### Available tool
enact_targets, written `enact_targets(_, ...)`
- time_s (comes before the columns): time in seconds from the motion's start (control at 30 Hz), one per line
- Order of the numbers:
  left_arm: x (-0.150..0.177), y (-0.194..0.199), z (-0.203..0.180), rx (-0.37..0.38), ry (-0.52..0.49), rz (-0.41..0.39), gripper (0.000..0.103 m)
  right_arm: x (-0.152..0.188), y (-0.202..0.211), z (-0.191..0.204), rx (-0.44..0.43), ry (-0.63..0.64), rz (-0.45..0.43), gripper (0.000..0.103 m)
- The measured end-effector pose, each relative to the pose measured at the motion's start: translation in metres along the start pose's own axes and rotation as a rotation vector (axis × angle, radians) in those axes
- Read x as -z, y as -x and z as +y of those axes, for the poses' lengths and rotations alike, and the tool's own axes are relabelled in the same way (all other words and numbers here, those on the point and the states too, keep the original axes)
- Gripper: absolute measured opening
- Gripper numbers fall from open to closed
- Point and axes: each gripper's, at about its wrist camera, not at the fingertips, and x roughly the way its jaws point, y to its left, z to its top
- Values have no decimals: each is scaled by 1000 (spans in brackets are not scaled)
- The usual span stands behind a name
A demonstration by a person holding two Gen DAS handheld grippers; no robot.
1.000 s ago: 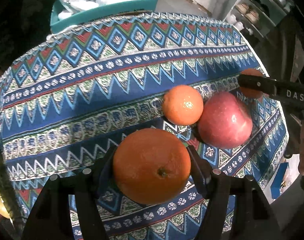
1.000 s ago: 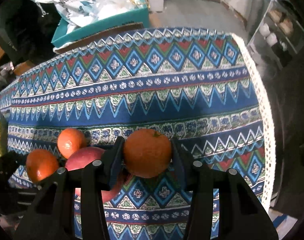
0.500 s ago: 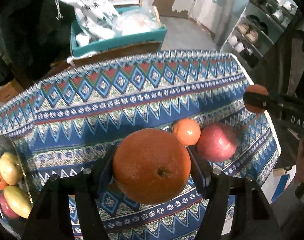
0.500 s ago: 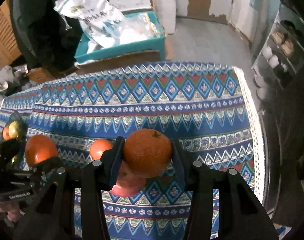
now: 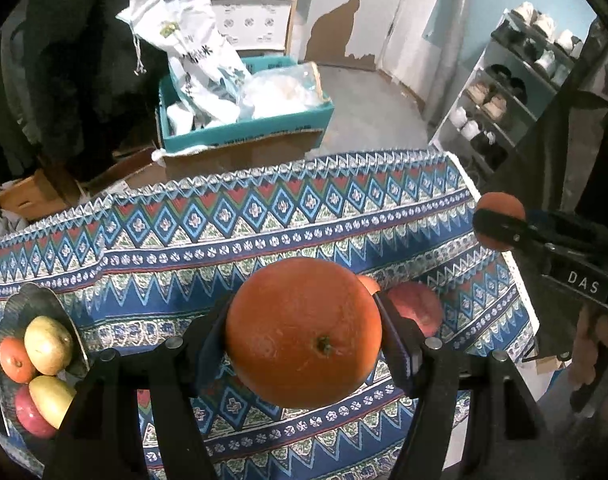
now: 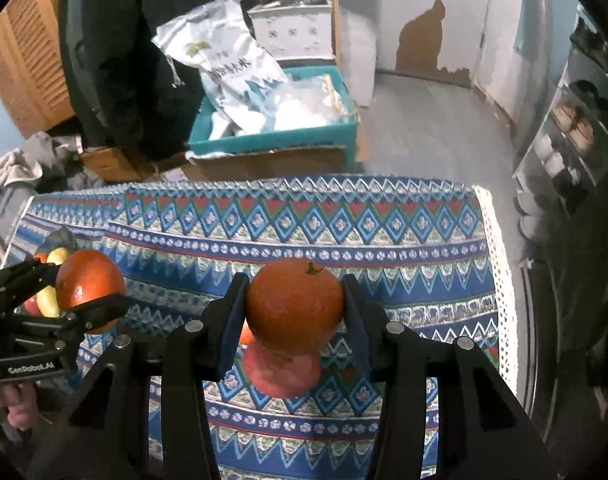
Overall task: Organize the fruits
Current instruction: 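Lift and carry the orange with the left tool while the right tool carries the tangerine to the plate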
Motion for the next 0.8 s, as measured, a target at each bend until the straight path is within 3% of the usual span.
enact_targets(0.8, 2, 65, 50, -9, 90, -113, 70, -32, 17, 77, -111, 128, -74, 46)
